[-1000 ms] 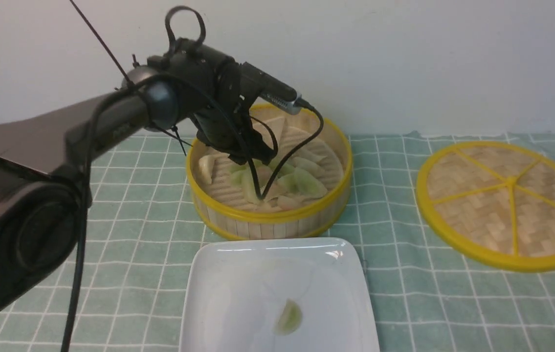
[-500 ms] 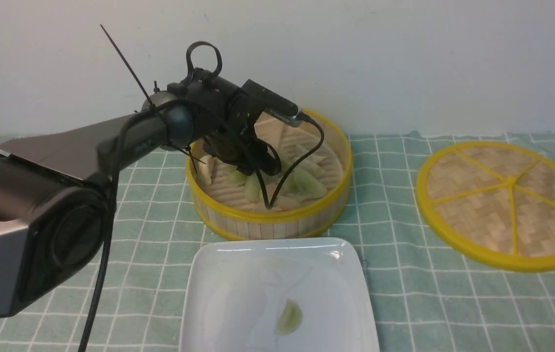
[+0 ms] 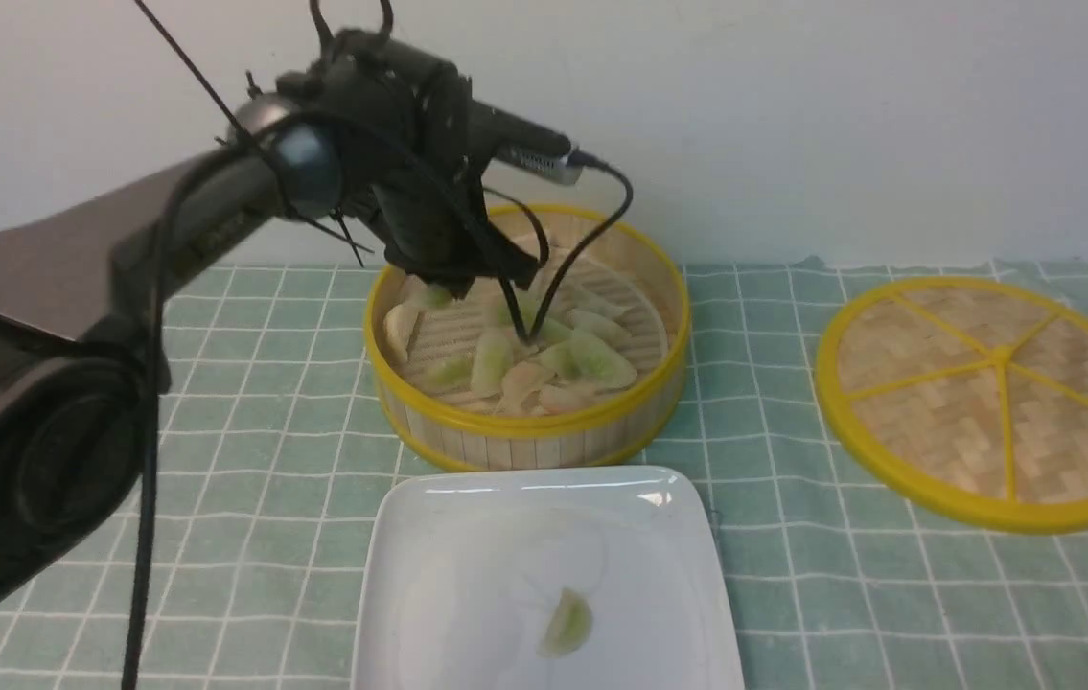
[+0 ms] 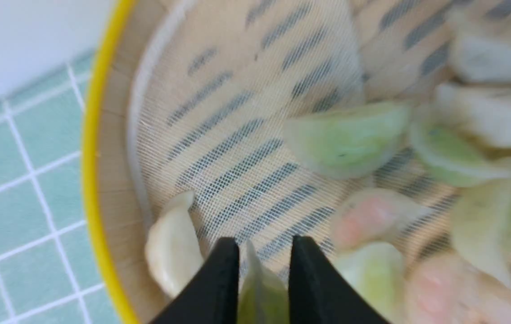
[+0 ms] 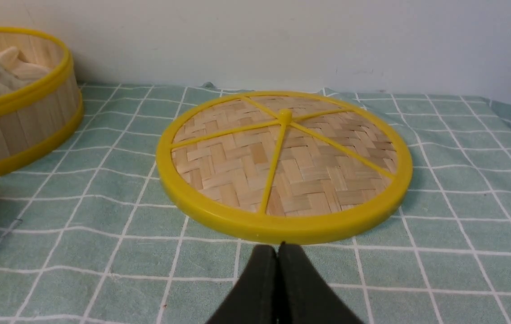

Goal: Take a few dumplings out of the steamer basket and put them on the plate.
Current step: Use the left arm to grab a dumpling from the steamer, then use the left arm to put the dumpling into the plate

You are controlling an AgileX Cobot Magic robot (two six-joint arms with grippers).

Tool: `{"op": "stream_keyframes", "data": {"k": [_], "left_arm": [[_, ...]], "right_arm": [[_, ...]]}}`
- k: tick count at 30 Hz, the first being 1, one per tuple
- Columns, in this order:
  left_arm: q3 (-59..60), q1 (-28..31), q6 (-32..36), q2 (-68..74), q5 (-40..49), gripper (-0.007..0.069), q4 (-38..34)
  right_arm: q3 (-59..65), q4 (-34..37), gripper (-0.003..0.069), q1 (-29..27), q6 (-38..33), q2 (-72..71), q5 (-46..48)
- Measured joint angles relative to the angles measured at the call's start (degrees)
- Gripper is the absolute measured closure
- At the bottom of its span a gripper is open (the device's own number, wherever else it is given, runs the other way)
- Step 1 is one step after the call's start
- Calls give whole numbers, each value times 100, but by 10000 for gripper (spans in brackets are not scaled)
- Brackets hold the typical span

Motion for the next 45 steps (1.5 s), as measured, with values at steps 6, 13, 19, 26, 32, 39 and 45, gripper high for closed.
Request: {"op": "stream_keyframes", "data": {"k": [6,13,19,26,32,39,45], "left_arm": [[-23,-6,558,-600,989,504,-1032],[565,-216,1168,-1288,1303,504,-2319],[2182,-1040,1236,-1556,1261,504,-2406],[2728,-1308,1250,-908,506,500,-2292],[2679,-1308,1255,-772,427,309,-2286],[1900,-1308,840,-916,1153,270,-2116],[1802,-1341,657,-1996,1225,561,-2003]], "right_arm": [[0,0,673,0,0,0,0],[0,0,673,0,0,0,0],[0,0,673,0,0,0,0],[0,0,673,0,0,0,0],[0,0,673,0,0,0,0],[0,0,673,0,0,0,0],[0,0,673,0,0,0,0]]}}
